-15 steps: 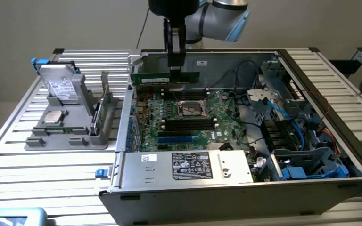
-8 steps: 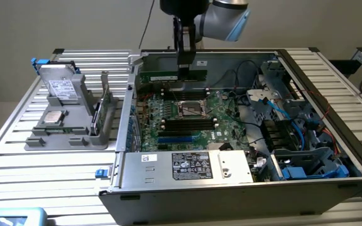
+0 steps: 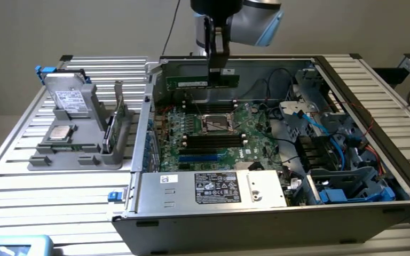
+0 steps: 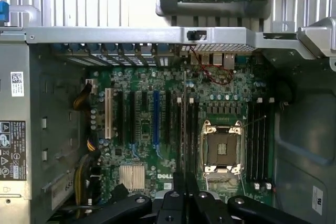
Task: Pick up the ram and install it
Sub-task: 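Pick up the ram and move it above insertion slot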
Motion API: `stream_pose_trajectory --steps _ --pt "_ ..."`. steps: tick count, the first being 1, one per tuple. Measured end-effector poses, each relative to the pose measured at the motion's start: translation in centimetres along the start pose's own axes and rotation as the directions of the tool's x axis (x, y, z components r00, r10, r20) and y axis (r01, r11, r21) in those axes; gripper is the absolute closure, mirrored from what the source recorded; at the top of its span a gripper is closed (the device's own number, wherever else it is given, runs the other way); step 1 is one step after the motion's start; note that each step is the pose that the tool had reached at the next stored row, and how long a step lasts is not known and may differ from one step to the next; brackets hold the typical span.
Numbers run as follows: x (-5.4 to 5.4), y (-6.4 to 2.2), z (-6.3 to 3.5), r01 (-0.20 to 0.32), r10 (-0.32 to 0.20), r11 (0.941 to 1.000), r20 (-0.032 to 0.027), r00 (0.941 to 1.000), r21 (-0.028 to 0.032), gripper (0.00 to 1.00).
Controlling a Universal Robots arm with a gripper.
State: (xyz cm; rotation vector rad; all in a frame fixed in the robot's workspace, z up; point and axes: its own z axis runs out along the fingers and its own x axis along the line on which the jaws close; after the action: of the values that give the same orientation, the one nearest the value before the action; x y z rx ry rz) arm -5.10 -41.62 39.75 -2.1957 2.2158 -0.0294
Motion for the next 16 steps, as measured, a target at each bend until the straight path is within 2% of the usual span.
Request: stream_pose_trajectory --steps 5,11,16 --pt "-1.2 -1.06 0.33 0.0 0.0 1.0 -0.0147 0.9999 0.0018 0.88" --pt "-1.6 -2.88 1.05 -0.001 0.001 1.0 -0.0164 0.9999 0.002 0.88" --pt "-1.7 -3.1 1.78 -0.003 0.003 1.0 -0.0182 0.9998 0.002 0.88"
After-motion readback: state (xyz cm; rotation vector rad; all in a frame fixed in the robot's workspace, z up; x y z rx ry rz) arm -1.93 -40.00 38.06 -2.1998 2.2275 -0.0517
